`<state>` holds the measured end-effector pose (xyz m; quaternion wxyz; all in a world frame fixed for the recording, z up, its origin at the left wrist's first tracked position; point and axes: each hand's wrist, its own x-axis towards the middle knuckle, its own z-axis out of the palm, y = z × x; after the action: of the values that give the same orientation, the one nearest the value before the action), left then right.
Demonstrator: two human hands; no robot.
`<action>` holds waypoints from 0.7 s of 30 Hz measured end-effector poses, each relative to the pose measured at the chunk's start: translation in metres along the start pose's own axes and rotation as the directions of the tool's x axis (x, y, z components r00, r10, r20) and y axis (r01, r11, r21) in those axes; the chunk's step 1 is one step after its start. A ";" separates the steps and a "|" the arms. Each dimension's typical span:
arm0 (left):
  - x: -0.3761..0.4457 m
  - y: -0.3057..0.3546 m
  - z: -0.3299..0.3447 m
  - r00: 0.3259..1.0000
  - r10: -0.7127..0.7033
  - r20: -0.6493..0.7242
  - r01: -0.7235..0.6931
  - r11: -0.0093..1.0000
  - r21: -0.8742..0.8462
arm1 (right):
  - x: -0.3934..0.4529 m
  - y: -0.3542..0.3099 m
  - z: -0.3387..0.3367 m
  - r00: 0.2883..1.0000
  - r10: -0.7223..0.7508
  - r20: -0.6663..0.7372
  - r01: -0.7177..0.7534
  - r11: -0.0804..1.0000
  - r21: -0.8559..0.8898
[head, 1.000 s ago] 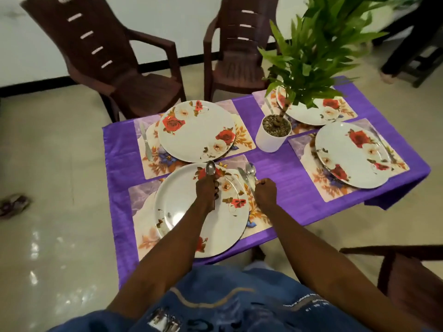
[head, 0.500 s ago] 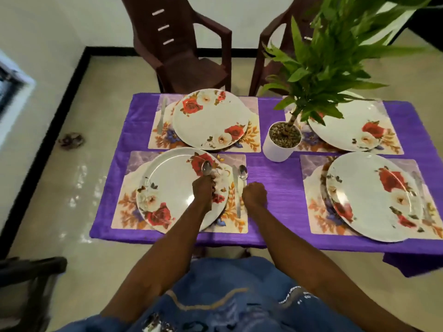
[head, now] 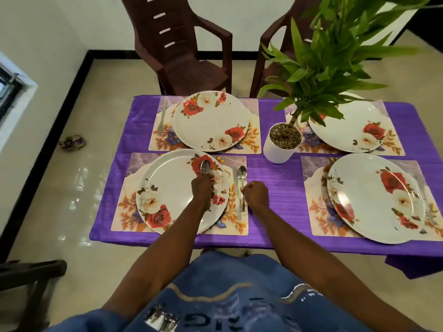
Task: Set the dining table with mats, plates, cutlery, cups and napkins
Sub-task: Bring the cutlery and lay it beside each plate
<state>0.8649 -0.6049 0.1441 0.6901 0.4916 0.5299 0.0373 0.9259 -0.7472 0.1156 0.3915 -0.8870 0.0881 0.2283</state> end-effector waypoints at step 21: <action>-0.013 0.002 0.005 0.999 0.008 0.042 -0.011 0.999 0.052 | -0.006 0.012 0.009 0.998 -0.049 0.036 0.049 0.999 0.001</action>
<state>0.8641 -0.6149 0.1541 0.6877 0.5127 0.5138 0.0164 0.9139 -0.7492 0.1052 0.3983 -0.8848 0.0593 0.2345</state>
